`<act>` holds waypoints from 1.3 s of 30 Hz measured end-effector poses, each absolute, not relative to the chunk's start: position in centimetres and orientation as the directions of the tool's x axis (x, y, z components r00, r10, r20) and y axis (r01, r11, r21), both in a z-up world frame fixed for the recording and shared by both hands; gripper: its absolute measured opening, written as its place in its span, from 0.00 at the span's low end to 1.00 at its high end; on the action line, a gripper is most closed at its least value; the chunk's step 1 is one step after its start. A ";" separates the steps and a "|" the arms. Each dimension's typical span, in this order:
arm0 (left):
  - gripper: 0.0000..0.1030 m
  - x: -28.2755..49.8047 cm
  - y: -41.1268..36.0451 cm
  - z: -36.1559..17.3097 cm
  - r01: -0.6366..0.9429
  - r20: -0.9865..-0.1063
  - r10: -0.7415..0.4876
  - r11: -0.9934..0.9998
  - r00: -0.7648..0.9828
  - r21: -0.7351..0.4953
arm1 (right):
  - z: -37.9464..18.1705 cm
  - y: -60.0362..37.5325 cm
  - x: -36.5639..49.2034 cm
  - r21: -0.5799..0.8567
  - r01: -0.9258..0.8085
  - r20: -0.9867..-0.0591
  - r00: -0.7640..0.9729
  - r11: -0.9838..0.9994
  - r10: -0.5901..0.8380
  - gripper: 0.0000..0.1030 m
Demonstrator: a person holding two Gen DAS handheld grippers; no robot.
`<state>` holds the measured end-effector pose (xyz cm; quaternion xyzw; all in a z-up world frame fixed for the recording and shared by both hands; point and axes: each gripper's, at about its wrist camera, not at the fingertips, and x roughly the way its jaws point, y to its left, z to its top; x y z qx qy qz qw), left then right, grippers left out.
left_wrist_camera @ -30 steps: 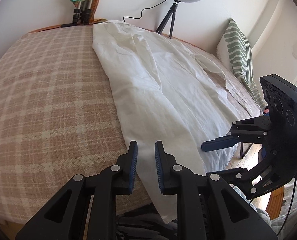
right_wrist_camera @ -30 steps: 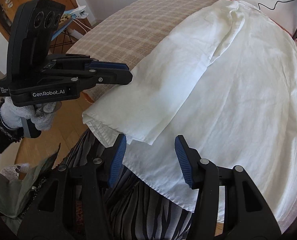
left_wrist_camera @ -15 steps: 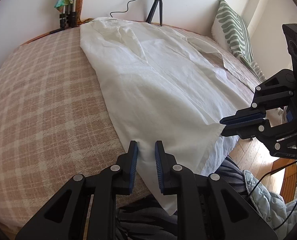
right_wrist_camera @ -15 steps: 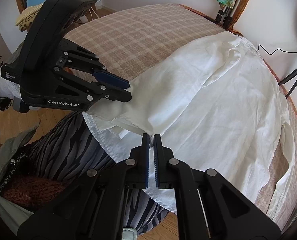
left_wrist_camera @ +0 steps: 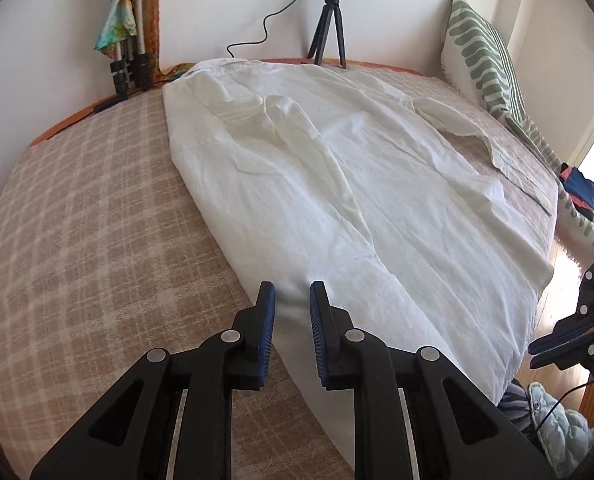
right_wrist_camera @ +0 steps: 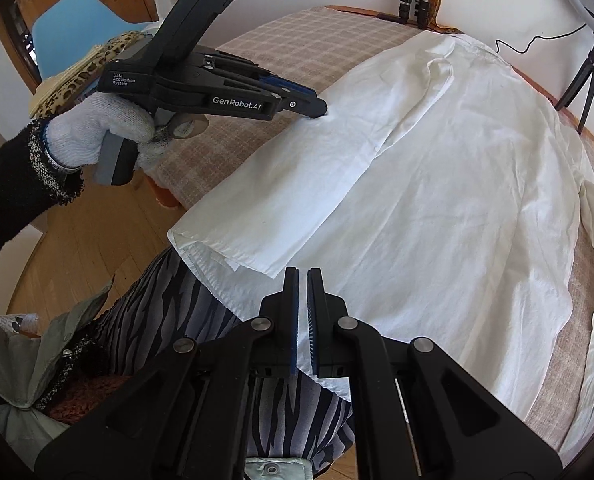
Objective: Fold small clothes
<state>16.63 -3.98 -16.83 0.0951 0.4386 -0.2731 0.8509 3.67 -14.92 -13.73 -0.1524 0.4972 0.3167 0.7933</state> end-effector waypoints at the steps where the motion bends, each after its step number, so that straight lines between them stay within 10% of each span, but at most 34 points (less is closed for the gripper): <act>1: 0.16 16.1 -4.3 -17.2 0.563 -0.808 -0.361 0.825 0.466 -0.044 | -13.9 -15.1 3.6 0.075 -0.650 -0.887 0.303 0.756 0.348 0.05; 19: 0.16 6.0 -4.0 -17.7 0.585 -0.785 -0.399 0.809 0.474 -0.059 | -13.8 -21.5 5.4 0.212 -0.471 -0.833 0.372 0.856 0.410 0.06; 25: 0.16 4.9 -5.3 -15.8 0.587 -0.777 -0.435 0.802 0.454 -0.106 | -12.9 -27.3 5.7 0.234 -0.345 -0.790 0.477 0.909 0.385 0.48; 33: 0.21 6.3 -8.5 -12.8 0.577 -0.721 -0.520 0.791 0.458 -0.204 | -12.0 -38.3 5.3 0.224 -0.099 -0.758 0.608 0.970 0.237 0.48; 36: 0.45 7.1 -10.0 -12.5 0.565 -0.706 -0.528 0.796 0.472 -0.217 | -12.0 -43.1 4.9 0.235 -0.001 -0.755 0.630 0.972 0.183 0.49; 39: 0.47 7.9 -11.4 -12.4 0.555 -0.693 -0.558 0.787 0.457 -0.268 | -12.2 -47.2 4.7 0.215 0.080 -0.758 0.642 0.973 0.114 0.55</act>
